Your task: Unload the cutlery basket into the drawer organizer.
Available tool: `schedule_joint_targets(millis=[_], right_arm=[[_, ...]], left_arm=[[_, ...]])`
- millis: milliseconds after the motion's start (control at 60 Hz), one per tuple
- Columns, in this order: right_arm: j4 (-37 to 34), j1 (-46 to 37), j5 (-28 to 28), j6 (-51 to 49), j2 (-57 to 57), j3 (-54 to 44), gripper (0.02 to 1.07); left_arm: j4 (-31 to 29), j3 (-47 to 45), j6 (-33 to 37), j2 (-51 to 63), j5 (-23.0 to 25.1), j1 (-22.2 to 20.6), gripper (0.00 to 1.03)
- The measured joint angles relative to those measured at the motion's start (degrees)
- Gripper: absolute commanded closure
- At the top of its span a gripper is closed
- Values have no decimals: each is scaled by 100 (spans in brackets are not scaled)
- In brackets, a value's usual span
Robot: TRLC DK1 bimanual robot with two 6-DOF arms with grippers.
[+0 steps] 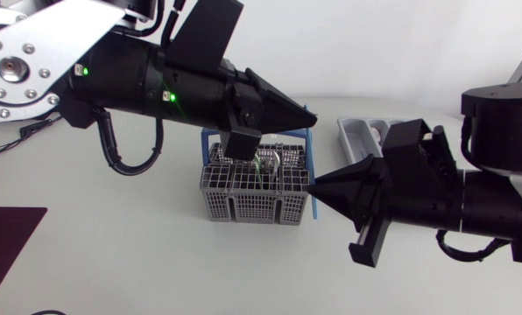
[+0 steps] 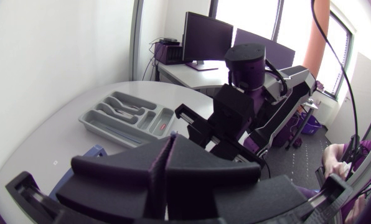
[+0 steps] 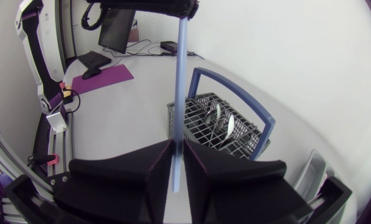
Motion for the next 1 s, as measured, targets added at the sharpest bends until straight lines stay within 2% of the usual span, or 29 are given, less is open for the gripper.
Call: schedule_joint_targets(millis=[83,183,200,217,250,300,400,450,633,767,883,1000], right_arm=[[-11,26,7,4,0,0,101],[-50,96,59,26,0,0,101],[-55,103,70,26,0,0,101],[-66,107,87,26,0,0,101],[-81,111,98,26,0,0,101],[-175,129,87,20,-2,0,101],[-356,181,87,17,-9,0,101],[-437,179,90,2,-39,0,101],[-885,-74,101,-68,-411,-63,101],[-1147,-726,66,-240,-719,-111,101],[-1246,-1464,-4,-326,-789,-162,101],[-1189,-2249,-24,-365,-575,-175,101]], left_arm=[[-22,2,0,0,4,2,88],[-68,9,-63,0,48,44,76],[-74,9,-70,0,63,50,69],[-83,11,-98,0,68,61,66],[-98,11,-125,0,87,83,46],[-103,37,-138,9,85,127,27],[-74,173,-175,26,85,260,10],[-52,271,-249,26,85,363,7],[90,380,-249,24,85,833,7],[90,372,267,13,-138,1078,7],[94,181,1036,-76,-592,984,7],[140,-295,2109,-170,-1185,551,7]])
